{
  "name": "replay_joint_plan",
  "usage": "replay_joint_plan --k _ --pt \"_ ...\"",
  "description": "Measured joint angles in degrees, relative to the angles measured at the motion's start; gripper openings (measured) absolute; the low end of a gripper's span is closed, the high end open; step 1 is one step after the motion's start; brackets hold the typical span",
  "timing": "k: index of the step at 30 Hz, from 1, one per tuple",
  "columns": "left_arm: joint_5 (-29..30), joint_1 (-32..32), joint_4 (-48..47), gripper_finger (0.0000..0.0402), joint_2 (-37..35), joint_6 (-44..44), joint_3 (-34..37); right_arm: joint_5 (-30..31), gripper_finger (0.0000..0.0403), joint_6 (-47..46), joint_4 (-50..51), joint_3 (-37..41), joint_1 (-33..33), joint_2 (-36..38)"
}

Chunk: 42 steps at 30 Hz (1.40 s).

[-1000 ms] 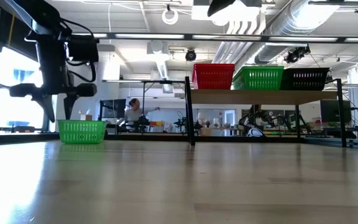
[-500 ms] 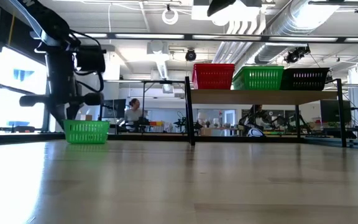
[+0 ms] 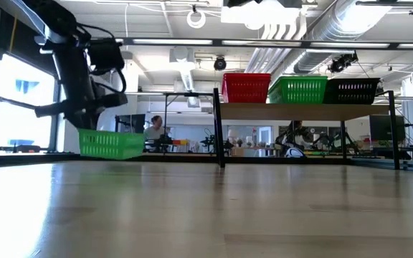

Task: Stack baskets on shelf by color
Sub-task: Stack the green bin on top of the green bin

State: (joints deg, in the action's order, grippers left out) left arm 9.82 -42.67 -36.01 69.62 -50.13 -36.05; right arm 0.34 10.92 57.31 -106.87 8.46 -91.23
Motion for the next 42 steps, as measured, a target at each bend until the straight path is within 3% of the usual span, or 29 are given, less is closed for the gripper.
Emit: replay_joint_plan --k 5,10,17,29,42 --pt "0.21 2.82 -4.64 0.0002 -1.79 3.87 -4.67 0.04 0.0124 -2.85 -0.31 0.0 -2.84 -2.05" --pt "2.28 8.01 -9.56 0.0001 -2.77 1.92 -10.56 0.11 0.0124 -2.87 -0.93 0.0 -5.72 -4.82" --pt "6.33 18.06 -11.36 0.0001 -2.83 -9.06 -15.22 0.09 0.0124 1.01 -2.96 0.0 -10.17 -7.41" --pt "8.72 34.71 -14.42 0.0001 -2.79 -30.41 -15.43 0.09 0.0124 4.21 -7.96 0.0 -16.56 -11.87" --pt "11.83 46.31 -14.86 0.0 1.49 -46.87 -15.53 0.28 0.0124 4.61 -16.9 0.0 -19.47 -18.19"
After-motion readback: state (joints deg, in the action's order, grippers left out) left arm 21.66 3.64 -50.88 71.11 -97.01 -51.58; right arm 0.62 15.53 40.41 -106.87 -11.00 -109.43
